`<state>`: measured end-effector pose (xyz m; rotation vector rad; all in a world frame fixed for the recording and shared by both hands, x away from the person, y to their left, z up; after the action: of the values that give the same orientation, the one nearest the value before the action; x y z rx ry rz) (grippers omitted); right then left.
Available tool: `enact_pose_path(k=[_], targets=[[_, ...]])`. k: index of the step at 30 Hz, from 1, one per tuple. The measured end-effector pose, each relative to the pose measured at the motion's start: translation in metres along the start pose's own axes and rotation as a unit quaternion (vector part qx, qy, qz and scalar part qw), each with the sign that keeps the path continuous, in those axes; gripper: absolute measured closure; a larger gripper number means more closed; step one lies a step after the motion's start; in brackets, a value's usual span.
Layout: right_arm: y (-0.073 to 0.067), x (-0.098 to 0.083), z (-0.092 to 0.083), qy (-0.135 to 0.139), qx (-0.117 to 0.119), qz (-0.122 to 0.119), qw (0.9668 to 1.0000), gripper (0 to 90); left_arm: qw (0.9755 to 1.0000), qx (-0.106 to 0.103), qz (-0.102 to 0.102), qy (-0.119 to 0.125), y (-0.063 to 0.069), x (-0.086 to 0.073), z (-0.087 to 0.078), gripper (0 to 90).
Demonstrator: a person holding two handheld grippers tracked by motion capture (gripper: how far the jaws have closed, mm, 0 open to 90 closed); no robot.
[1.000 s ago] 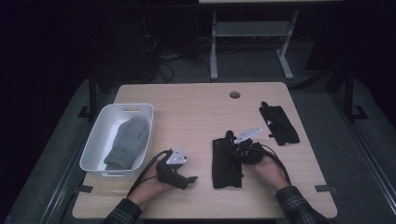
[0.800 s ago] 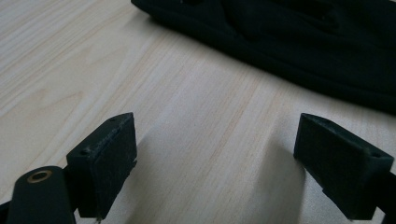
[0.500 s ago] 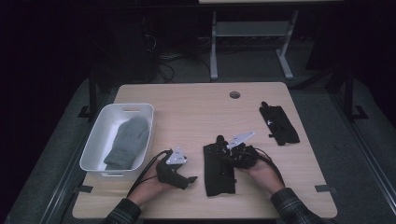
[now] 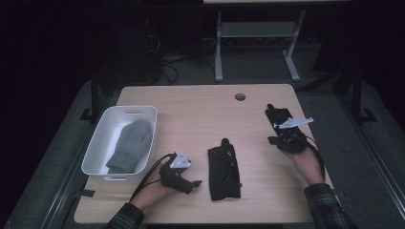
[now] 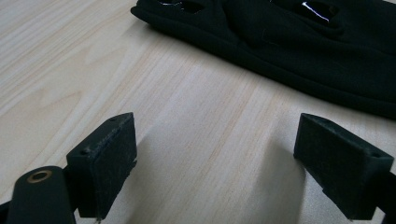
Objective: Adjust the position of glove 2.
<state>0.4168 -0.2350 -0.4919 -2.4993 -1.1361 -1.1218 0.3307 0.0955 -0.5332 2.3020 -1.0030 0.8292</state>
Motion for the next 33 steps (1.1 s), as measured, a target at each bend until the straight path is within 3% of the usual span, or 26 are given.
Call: enact_pose_path(k=[8,15,19,24,33], targets=[[0.038,-0.029,-0.009,-0.024,-0.047,0.031,0.9982,90.0,1.0000,0.000,0.000,0.000,0.000,0.000,0.000,12.1],[0.051,-0.040,-0.003,-0.045,-0.060,0.039,0.9964,90.0,1.0000,0.000,0.000,0.000,0.000,0.000,0.000,12.1],[0.051,-0.050,0.006,-0.069,-0.052,0.041,0.9955,90.0,1.0000,0.000,0.000,0.000,0.000,0.000,0.000,12.1],[0.047,-0.050,0.008,-0.067,-0.048,0.038,0.9959,90.0,1.0000,0.000,0.000,0.000,0.000,0.000,0.000,12.1],[0.023,-0.049,0.004,-0.070,-0.017,0.018,0.9972,90.0,1.0000,0.000,0.000,0.000,0.000,0.000,0.000,12.1]])
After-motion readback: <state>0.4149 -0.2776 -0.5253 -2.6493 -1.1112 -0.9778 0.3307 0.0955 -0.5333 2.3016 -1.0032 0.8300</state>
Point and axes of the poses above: each handheld gripper's, and its own axes: z roughly forward along the jaws, x roughly out of its top, y roughly to its right, the point moved 8 cm from there along z, roughly forward along the jaws, and after that the axes turned 15 degrees about -z, right-handed, at the moved point
